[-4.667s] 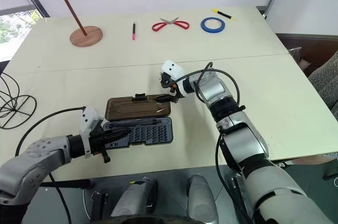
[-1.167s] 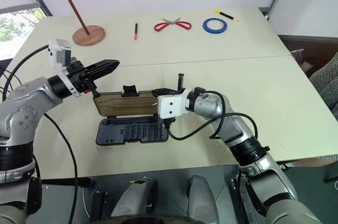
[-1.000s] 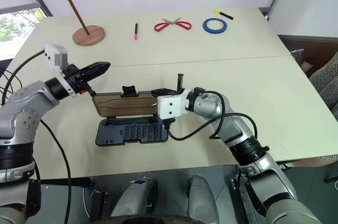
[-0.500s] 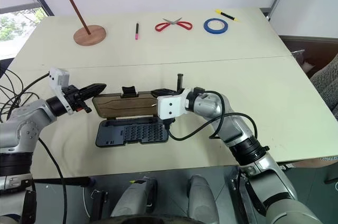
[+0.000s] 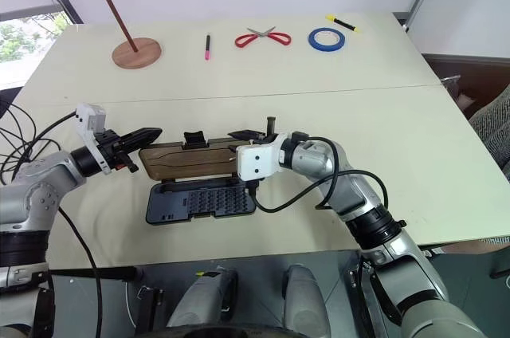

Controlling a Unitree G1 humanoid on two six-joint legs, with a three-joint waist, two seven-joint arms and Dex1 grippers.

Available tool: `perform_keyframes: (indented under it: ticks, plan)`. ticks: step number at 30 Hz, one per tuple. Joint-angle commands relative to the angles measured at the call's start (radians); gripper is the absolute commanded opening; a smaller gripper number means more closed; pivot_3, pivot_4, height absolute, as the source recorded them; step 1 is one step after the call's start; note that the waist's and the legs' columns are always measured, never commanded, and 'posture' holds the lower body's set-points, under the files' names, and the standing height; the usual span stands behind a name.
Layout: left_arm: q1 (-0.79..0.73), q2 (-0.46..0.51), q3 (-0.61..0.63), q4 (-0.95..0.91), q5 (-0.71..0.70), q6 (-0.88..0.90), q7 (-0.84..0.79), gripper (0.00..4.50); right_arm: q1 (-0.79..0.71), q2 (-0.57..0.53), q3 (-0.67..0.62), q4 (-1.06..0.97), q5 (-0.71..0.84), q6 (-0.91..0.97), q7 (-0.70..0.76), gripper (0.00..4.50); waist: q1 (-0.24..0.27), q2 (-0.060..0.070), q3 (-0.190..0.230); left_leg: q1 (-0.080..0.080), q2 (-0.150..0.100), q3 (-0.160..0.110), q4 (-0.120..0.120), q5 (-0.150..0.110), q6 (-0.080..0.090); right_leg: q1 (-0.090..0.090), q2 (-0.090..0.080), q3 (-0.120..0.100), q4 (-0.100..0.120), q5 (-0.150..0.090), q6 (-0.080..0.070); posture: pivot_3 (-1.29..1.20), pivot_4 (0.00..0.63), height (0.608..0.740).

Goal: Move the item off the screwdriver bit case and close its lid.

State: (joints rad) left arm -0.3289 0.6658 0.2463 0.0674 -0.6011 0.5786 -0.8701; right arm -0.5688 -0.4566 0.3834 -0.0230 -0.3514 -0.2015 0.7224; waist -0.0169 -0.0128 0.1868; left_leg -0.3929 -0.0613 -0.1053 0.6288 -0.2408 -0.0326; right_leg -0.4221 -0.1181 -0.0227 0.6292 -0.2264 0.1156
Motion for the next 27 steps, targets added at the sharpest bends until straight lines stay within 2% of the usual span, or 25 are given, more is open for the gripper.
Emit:
perform_keyframes:
  ticks: [1, 3, 9, 13, 22, 27]
  plan:
    - [0.005, -0.005, -0.023, -0.024, 0.006, 0.002, -0.016, 0.00, -0.035, -0.016, -0.012, -0.018, -0.003, 0.001, 0.013, 3.48, 0.000, 0.000, 0.000, 0.000, 0.000, 0.000, 0.000, 0.000, 0.000, 0.000, 0.000, 0.000, 0.000, 0.000, 0.000, 0.00, 0.150, 0.740]
    - [0.007, -0.007, -0.027, -0.029, 0.006, 0.003, -0.017, 0.00, -0.042, -0.032, -0.018, -0.028, 0.004, 0.006, 0.034, 4.44, 0.000, 0.000, 0.000, 0.000, 0.000, 0.000, 0.000, 0.000, 0.000, 0.000, 0.000, 0.000, 0.000, 0.000, 0.000, 0.00, 0.150, 0.740]
    - [0.033, 0.007, -0.027, -0.082, -0.014, 0.033, -0.035, 0.00, -0.091, -0.096, -0.116, -0.085, 0.138, 0.196, 0.158, 4.44, 0.003, 0.000, 0.000, 0.000, 0.000, 0.000, 0.000, 0.000, 0.000, 0.000, 0.000, 0.000, 0.000, 0.000, 0.000, 0.00, 0.150, 0.740]
    - [0.089, 0.036, -0.004, -0.183, -0.056, 0.095, -0.042, 0.00, -0.088, -0.150, -0.188, -0.136, 0.221, 0.324, 0.213, 4.44, 0.003, 0.000, 0.000, 0.000, 0.001, 0.000, 0.000, 0.000, 0.000, 0.001, -0.001, 0.000, -0.001, 0.000, 0.000, 0.00, 0.150, 0.740]
    - [0.259, 0.119, 0.073, -0.390, -0.172, 0.222, -0.048, 0.00, -0.042, -0.216, -0.248, -0.136, 0.232, 0.383, 0.178, 4.44, 0.002, 0.000, 0.000, 0.000, 0.003, 0.000, 0.000, 0.000, 0.000, 0.000, -0.001, 0.000, -0.001, 0.000, 0.000, 0.00, 0.150, 0.740]
    - [0.363, 0.213, 0.166, -0.490, -0.260, 0.304, -0.091, 0.00, 0.006, -0.210, -0.254, -0.189, 0.251, 0.432, 0.171, 4.44, 0.002, 0.000, 0.001, -0.001, 0.003, 0.001, 0.000, 0.000, 0.001, -0.001, -0.001, 0.000, -0.001, -0.001, -0.002, 0.00, 0.150, 0.740]
